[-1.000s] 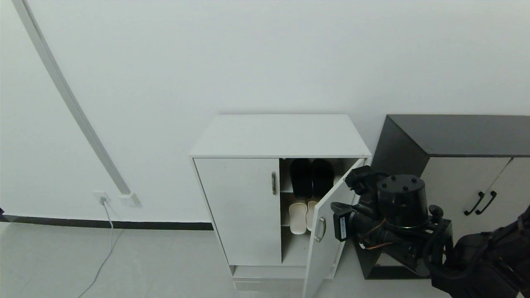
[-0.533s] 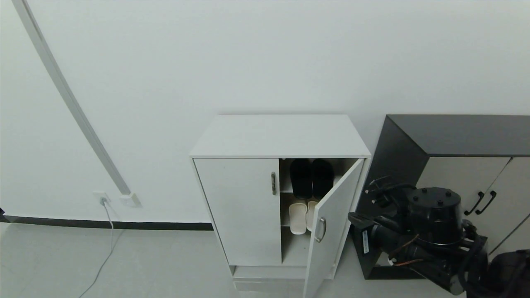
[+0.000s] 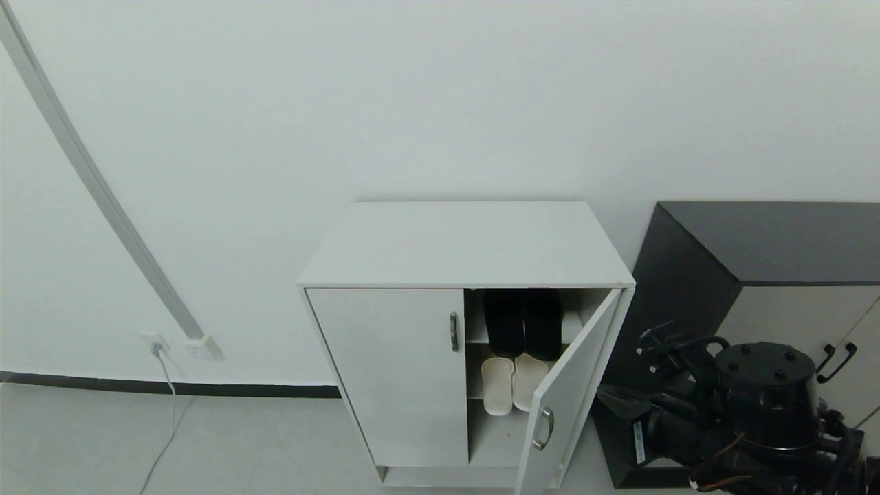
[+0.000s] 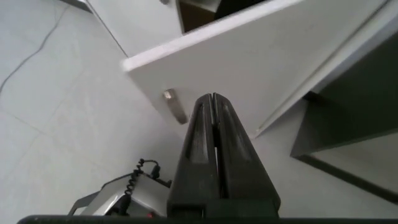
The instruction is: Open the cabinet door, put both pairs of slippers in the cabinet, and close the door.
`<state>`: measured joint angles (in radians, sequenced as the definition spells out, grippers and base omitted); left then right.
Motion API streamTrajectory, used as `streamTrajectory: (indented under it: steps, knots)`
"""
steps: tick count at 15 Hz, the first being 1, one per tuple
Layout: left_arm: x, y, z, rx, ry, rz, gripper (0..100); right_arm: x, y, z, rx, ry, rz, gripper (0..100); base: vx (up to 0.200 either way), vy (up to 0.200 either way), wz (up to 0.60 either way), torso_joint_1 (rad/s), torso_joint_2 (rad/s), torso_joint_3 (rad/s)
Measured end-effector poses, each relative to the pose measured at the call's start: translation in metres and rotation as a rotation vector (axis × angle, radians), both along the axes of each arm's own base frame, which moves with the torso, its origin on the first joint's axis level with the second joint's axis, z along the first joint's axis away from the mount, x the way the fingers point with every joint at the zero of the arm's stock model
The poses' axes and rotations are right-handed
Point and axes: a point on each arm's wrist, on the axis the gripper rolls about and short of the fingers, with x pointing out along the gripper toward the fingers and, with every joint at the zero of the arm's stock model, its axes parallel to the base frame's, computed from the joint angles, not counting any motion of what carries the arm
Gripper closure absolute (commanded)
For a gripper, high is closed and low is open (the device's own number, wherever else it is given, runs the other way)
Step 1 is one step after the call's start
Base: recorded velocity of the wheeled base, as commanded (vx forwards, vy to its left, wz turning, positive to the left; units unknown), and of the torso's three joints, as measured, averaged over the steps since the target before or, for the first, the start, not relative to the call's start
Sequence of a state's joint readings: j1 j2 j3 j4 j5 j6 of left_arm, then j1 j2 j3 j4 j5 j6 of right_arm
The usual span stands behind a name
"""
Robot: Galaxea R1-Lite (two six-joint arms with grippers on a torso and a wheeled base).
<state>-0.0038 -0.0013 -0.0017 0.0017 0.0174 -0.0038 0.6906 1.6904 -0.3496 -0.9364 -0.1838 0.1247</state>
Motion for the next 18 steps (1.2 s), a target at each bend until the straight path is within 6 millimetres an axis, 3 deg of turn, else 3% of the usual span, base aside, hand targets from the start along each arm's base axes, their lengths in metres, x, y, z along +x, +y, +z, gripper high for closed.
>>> streamTrajectory:
  steps: [4, 10, 18]
  knots:
    - [0.0, 0.0, 0.0, 0.0, 0.0, 0.001, 100, 0.006, 0.005, -0.003, 0.014, -0.006, 0.011, 100, 0.0, 0.0, 0.0, 0.0, 0.0, 0.0]
    - [0.0, 0.0, 0.0, 0.0, -0.001, 0.001, 100, 0.027, 0.023, -0.024, 0.016, -0.018, 0.005, 100, 0.0, 0.0, 0.0, 0.0, 0.0, 0.0]
    - [0.0, 0.0, 0.0, 0.0, 0.0, 0.001, 100, 0.059, 0.045, -0.034, 0.026, -0.035, -0.008, 100, 0.0, 0.0, 0.0, 0.0, 0.0, 0.0]
